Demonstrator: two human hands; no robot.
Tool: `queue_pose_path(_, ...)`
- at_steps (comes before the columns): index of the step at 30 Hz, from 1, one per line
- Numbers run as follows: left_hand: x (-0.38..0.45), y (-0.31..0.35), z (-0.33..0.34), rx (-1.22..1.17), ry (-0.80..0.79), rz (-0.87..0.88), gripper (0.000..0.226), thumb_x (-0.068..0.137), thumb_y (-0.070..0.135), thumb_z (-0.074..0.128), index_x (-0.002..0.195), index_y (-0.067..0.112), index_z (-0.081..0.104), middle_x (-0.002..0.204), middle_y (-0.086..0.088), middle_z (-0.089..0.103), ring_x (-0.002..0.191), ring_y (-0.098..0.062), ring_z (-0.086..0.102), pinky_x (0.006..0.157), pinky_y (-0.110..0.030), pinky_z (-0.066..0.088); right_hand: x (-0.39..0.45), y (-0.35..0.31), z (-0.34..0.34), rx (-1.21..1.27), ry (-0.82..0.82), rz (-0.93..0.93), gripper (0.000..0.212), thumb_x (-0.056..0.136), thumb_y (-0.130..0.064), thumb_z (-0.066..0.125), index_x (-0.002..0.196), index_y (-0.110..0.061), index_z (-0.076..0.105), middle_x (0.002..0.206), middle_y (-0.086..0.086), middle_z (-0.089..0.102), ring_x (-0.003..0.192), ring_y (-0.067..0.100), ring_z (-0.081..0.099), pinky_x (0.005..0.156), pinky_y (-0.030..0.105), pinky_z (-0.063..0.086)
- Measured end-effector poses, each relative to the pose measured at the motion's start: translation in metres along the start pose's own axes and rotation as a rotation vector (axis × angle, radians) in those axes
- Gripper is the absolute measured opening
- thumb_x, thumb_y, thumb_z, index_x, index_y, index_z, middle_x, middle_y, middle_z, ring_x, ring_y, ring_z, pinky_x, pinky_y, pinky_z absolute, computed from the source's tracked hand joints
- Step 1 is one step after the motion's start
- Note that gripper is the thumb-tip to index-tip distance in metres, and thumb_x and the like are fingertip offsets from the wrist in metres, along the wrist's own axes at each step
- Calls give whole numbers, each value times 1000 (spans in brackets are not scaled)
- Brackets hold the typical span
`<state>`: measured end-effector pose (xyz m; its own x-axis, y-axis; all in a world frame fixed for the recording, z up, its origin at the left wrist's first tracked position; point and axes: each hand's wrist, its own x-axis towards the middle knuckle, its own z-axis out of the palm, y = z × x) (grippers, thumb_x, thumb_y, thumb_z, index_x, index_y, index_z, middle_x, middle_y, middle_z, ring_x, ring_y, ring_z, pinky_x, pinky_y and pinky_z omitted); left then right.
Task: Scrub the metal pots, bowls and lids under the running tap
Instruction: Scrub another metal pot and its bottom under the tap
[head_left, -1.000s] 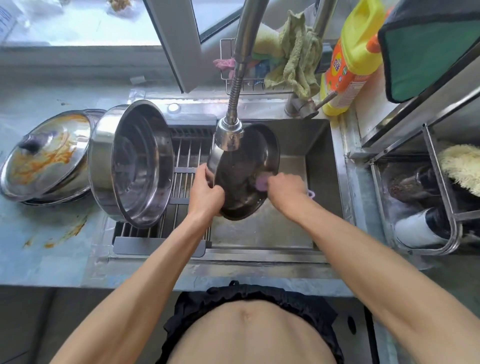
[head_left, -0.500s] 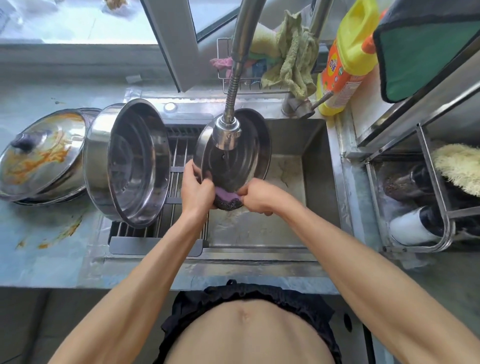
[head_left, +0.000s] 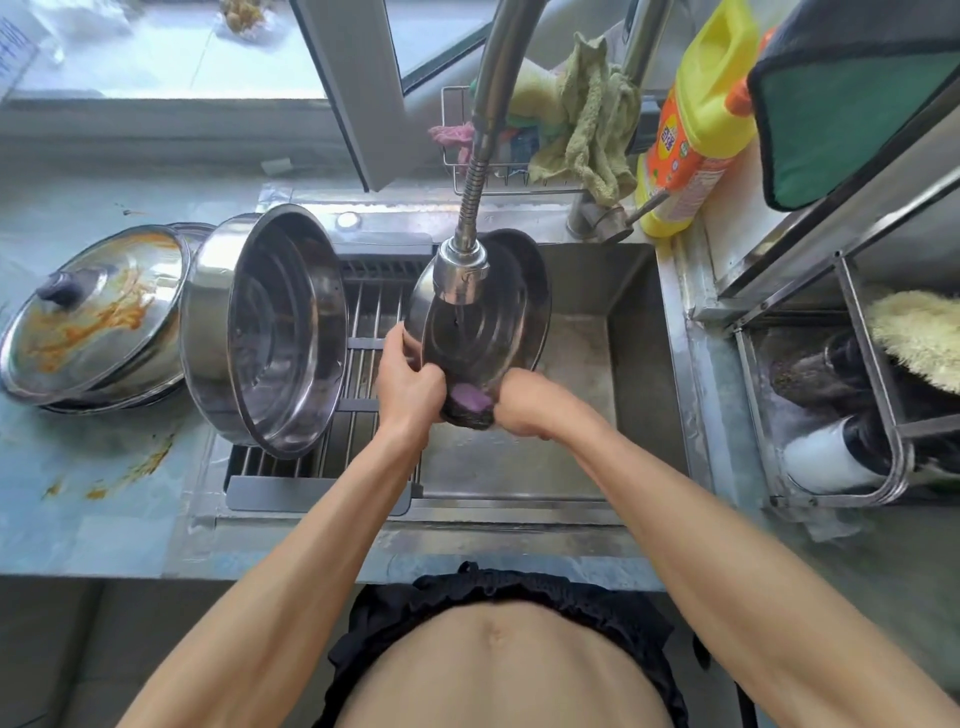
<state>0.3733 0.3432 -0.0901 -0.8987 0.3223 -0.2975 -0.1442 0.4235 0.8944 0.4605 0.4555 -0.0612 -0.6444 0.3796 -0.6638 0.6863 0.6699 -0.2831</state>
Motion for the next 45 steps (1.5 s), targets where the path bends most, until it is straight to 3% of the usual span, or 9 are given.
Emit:
queue_pose_path(4,1,-2,-1,-4,2,30,30,78,-9,45,80,20,39,80,-6,47,75,-19,45,69,-34,41,13,2,2,276,-77,26,32,99,-14,43,121,-8,67,79,15,58,56,24,49,43,25,37)
queue_pose_path(9,-7,-4,-8,6,-74,-63,24,76,1,44,79,25,40,82,-11,52,75,-30,57,54,-66,53,12,21,5,-113,109,114,35,97,-9,45,130,-7,58,129,19,60,116,37,61,90,38,51)
queue_pose_path(16,-6,3,-6,-47,-63,-91,23,72,-3,39,79,20,38,80,-15,49,69,-33,52,37,-45,52,30,41,-6,-414,335,102,47,99,-6,35,146,-8,39,124,18,59,108,37,64,76,40,49)
queue_pose_path(19,1,11,-5,-35,-68,-45,21,72,-1,42,80,19,38,78,-13,48,67,-28,52,38,-29,45,28,20,6,-207,129,103,42,96,-9,47,137,-8,54,130,17,61,115,34,62,89,36,50)
queue_pose_path(22,7,10,-7,-13,-75,-28,23,78,-6,44,81,17,41,78,-10,49,70,-26,52,38,-30,48,30,14,16,30,-44,67,40,96,-12,51,136,-10,58,124,14,65,97,30,68,64,30,53)
queue_pose_path(25,12,7,-14,-151,-101,-225,28,82,-9,42,103,7,50,100,-15,61,85,-30,65,49,-58,59,23,39,20,388,104,135,24,95,-21,55,112,-13,70,97,10,70,65,22,59,50,25,42)
queue_pose_path(32,-8,-11,0,-570,-259,-637,34,101,-6,40,130,12,45,122,-17,63,101,-36,67,60,-55,60,20,64,40,839,355,393,24,86,-33,65,95,-12,58,87,9,60,72,27,59,57,26,42)
queue_pose_path(39,27,22,-33,2,-356,-299,38,100,19,60,136,15,50,118,-11,71,97,-30,75,66,-44,64,23,81,23,925,470,353,22,88,-8,52,108,-9,61,93,11,63,71,28,57,60,27,42)
queue_pose_path(45,47,61,-57,204,-526,-318,32,97,-4,47,118,18,55,99,-14,75,83,-34,76,65,-52,63,29,79,-1,626,496,144,18,90,-28,63,98,-13,57,93,9,62,86,31,59,66,31,40)
